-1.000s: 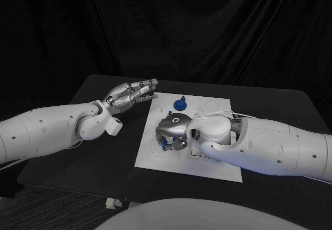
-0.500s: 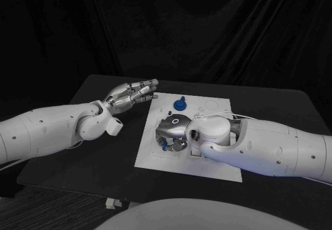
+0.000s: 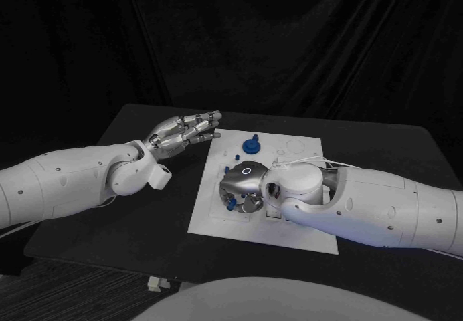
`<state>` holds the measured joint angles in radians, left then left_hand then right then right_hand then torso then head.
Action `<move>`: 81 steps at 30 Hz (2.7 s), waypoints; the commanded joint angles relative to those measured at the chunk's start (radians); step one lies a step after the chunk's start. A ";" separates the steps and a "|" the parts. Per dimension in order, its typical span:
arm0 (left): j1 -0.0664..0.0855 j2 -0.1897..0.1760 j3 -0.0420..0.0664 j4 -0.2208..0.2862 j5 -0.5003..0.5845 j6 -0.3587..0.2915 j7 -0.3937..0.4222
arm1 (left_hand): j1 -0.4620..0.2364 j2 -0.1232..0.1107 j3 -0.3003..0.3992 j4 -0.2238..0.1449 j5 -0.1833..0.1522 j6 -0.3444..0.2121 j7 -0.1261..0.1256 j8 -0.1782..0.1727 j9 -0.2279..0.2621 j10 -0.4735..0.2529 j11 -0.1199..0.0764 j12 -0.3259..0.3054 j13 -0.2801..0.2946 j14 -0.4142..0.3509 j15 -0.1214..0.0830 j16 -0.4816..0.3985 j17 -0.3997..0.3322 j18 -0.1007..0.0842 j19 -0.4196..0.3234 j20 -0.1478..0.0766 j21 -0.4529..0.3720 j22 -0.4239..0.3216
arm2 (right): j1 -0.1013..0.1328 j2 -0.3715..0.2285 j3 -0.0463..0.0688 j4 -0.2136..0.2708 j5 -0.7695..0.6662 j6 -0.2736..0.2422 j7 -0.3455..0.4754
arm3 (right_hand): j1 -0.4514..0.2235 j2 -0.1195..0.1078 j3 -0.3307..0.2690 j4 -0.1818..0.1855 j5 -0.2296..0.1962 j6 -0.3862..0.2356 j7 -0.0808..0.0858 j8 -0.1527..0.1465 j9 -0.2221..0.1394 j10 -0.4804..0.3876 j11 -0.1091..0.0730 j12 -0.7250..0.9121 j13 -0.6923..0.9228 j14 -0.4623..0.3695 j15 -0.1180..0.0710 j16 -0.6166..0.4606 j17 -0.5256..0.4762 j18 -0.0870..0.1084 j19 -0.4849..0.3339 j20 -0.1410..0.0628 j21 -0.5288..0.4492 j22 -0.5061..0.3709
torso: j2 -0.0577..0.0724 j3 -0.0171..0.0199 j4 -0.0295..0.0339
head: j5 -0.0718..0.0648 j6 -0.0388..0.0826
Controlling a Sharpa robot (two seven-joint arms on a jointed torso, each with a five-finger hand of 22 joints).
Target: Assemble the parts on the task board
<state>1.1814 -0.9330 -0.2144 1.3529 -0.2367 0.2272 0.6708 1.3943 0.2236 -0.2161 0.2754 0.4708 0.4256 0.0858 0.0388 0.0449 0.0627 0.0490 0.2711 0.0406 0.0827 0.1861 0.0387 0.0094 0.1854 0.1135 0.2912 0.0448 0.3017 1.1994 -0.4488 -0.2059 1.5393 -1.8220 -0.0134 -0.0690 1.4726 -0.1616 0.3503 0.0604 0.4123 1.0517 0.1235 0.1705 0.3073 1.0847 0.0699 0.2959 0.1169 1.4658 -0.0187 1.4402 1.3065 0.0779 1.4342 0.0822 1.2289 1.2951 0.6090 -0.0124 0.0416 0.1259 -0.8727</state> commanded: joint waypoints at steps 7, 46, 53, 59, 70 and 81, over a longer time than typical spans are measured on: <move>-0.002 0.003 0.001 0.000 0.004 0.020 0.003 | 0.013 0.004 0.015 -0.017 0.014 0.005 -0.001 0.010 0.001 -0.002 0.013 0.017 -0.003 0.002 0.009 0.009 0.013 -0.014 0.000 0.000 0.011 0.001 | -0.002 -0.002 0.000 0.003 -0.011 0.022 -0.007 | 0.029 0.031 0.028 -0.010 -0.004 -0.005 0.002 0.011 0.015 0.045 -0.013 0.051 0.040 0.033 0.000 -0.026 0.015 -0.001 -0.011 0.003 -0.022 0.174 | 0.000 -0.0001 0.0005 | -0.001 0.000; -0.005 0.005 0.001 -0.008 0.004 0.030 -0.010 | 0.015 0.012 0.020 -0.015 0.014 0.020 0.007 0.013 0.003 -0.003 0.016 0.016 -0.003 0.002 0.014 0.010 0.013 -0.018 0.001 0.000 0.011 -0.003 | -0.006 0.001 0.000 -0.010 -0.011 -0.033 -0.012 | -0.089 -0.005 -0.001 0.039 -0.230 -0.200 -0.048 -0.090 -0.041 -0.097 0.007 -0.002 0.049 0.008 -0.003 -0.049 -0.019 0.011 -0.049 0.002 -0.090 0.156 | 0.000 -0.0002 0.0000 | 0.001 0.000; -0.006 0.004 0.001 -0.009 0.004 0.032 -0.015 | 0.015 0.012 0.020 -0.015 0.015 0.020 0.008 0.013 0.003 -0.003 0.016 0.015 -0.004 0.002 0.014 0.010 0.013 -0.018 0.000 0.000 0.011 -0.003 | -0.006 -0.022 0.000 -0.002 -0.011 -0.087 -0.011 | -0.110 -0.014 -0.137 0.102 -0.330 -0.243 -0.062 -0.092 -0.063 -0.234 0.024 -0.016 0.049 -0.014 0.012 -0.066 -0.047 0.020 -0.076 0.018 -0.150 0.144 | -0.001 -0.0003 0.0000 | 0.003 0.000; -0.006 0.004 0.001 -0.009 0.004 0.033 -0.017 | 0.020 0.013 0.023 -0.019 0.018 0.022 0.010 0.013 0.004 -0.003 0.018 0.016 -0.003 0.002 0.015 0.011 0.013 -0.020 0.001 0.000 0.011 -0.004 | 0.001 -0.047 0.000 0.014 -0.011 -0.173 0.010 | -0.089 -0.027 -0.184 0.160 -0.345 -0.244 -0.064 -0.085 -0.070 -0.278 0.027 -0.008 0.049 -0.019 0.014 -0.067 -0.051 0.021 -0.078 0.022 -0.161 0.143 | 0.000 -0.0002 -0.0001 | 0.003 0.000; -0.006 0.001 0.001 -0.009 0.004 0.032 -0.016 | 0.032 0.014 0.031 -0.028 0.030 0.023 0.010 0.013 0.003 -0.004 0.019 0.015 -0.003 0.001 0.016 0.011 0.013 -0.022 0.003 0.000 0.011 -0.005 | 0.076 -0.167 0.000 0.092 0.015 -0.371 0.049 | -0.204 -0.131 -0.443 0.245 -0.357 -0.308 -0.115 -0.109 -0.104 -0.382 0.019 -0.034 0.022 -0.035 0.011 -0.077 -0.071 0.025 -0.092 0.019 -0.186 0.139 | -0.001 -0.0001 -0.0001 | 0.005 0.000; -0.007 0.004 0.001 -0.012 0.004 0.027 -0.013 | 0.034 0.015 0.033 -0.031 0.035 0.023 0.010 0.013 0.003 -0.004 0.019 0.016 -0.003 0.002 0.016 0.012 0.013 -0.023 0.005 0.000 0.012 -0.002 | 0.137 -0.327 0.000 0.151 0.364 -0.547 0.109 | -0.351 0.038 -0.379 0.243 -0.231 -0.290 -0.088 -0.087 -0.119 -0.173 0.020 0.066 0.046 -0.040 0.028 -0.120 -0.137 0.016 -0.062 0.026 -0.155 0.144 | -0.001 -0.0004 -0.0001 | 0.001 0.000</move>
<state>1.1761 -0.9312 -0.2145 1.3398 -0.2367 0.2465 0.6443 1.4122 0.2413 -0.1980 0.2576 0.4861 0.4364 0.0965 0.0389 0.0449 0.0574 0.0579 0.2710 0.0405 0.0828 0.1865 0.0387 0.0095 0.1853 0.1135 0.2912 0.0448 0.3014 1.3342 -0.7696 -0.2060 1.6862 -1.6253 -0.4613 0.0105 1.1247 -0.1321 -0.0402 0.3030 0.1667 0.7654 0.0332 0.0737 0.1922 0.8966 0.0883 0.3501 0.1509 1.4213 0.0081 1.3293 1.1713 0.0786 1.3709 0.1104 1.0539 1.2951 0.6083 -0.0125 0.0414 0.1289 -0.8727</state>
